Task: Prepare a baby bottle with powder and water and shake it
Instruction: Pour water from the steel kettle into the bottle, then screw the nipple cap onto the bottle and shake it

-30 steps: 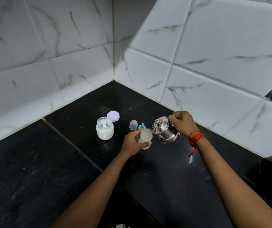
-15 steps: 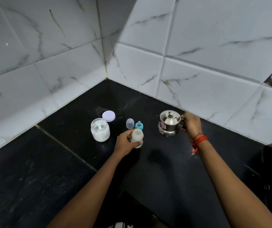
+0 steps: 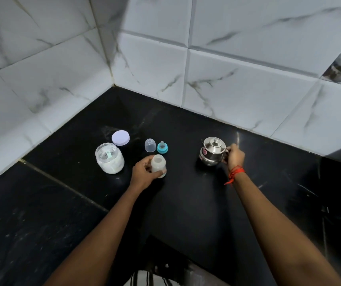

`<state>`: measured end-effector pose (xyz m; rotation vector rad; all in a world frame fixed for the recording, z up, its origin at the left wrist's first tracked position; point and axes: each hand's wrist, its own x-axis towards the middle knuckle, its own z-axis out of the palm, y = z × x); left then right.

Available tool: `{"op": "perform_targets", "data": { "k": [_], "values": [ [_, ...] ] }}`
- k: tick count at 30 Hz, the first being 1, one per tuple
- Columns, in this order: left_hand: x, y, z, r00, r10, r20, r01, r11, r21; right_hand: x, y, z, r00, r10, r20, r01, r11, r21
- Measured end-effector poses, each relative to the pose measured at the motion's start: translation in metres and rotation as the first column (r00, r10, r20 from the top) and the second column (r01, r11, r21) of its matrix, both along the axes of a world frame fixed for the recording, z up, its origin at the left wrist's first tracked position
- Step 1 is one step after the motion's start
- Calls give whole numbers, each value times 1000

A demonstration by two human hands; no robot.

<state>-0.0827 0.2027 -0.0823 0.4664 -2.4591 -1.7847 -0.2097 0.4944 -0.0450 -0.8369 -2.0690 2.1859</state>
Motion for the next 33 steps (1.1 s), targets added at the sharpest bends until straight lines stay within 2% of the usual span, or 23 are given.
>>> {"op": "perform_targets", "data": {
  "k": [3, 14, 15, 17, 19, 21, 23, 24, 26, 27, 29, 31, 33],
  "values": [
    [3, -1, -2, 1000, -5, 10, 5, 1000, 18, -2, 6, -12, 999, -23, 33, 23, 1000, 0],
    [2, -3, -4, 999, -14, 33, 13, 999, 29, -4, 11, -24, 1000, -11, -3, 11, 1000, 13],
    [2, -3, -4, 999, -10, 31, 9, 1000, 29, -1, 12, -23, 1000, -7, -30, 9, 998, 61],
    [2, -2, -5, 999, -10, 34, 9, 1000, 28, 7, 14, -16, 990, -7, -139, 46, 959, 279],
    [2, -2, -6, 999, -6, 43, 5, 999, 31, 10, 10, 2, 939, 35, -343, 150, 854, 499],
    [1, -3, -7, 999, 0, 49, -2, 999, 38, 6, -10, 33, 837, 212, -505, 163, 784, 599],
    [0, -3, -10, 998, -2, 56, -1, 999, 39, -6, -43, 58, 747, 454, -486, -3, 733, 680],
    [0, -4, -11, 998, -1, 58, -1, 999, 42, -14, -63, 64, 704, 581, -408, -117, 662, 741],
    [-1, -5, -13, 999, 2, 43, -4, 999, 44, -27, -107, 68, 585, 801, -127, -361, 398, 843],
    [-1, -5, -12, 999, -2, 36, 0, 999, 48, -30, -126, 65, 514, 857, 47, -465, 232, 854],
    [-1, -7, -13, 1000, -3, 27, 2, 999, 47, -35, -157, 49, 376, 861, 342, -585, -65, 808],
    [-1, -8, -14, 1000, -7, 19, 6, 999, 45, -36, -175, 25, 302, 800, 519, -650, -225, 726],
    [-1, -8, -14, 1000, -13, 10, 13, 999, 48, -34, -183, 5, 307, 761, 572, -662, -261, 702]
  ]
}}
